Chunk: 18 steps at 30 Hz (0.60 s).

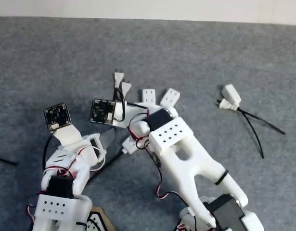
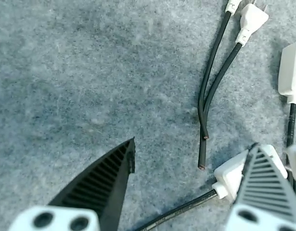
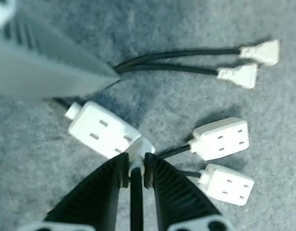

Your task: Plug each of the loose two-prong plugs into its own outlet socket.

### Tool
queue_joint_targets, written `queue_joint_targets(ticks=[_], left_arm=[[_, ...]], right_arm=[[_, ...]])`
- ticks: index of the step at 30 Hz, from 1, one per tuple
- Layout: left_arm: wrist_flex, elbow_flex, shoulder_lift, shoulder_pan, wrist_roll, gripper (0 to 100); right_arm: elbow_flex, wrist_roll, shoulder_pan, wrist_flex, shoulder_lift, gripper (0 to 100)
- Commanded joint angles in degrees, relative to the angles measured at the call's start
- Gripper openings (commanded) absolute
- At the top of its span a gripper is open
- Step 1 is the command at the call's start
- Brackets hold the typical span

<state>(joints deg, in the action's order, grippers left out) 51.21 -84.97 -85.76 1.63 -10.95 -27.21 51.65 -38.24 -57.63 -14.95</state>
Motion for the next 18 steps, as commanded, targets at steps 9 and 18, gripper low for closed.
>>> queue_joint_targets(ticks=[9,18], left_arm=[[-0.8,1.2,-0.3,-0.7,0.5,35],[-0.8,1.2,-0.3,-0.7,0.5,35]], right_arm=[[0.6,-1.8,-1.4,-2.9,-5.5,0.5],[-4.0,-1.9,-3.1,3.5,-2.2,0.5]])
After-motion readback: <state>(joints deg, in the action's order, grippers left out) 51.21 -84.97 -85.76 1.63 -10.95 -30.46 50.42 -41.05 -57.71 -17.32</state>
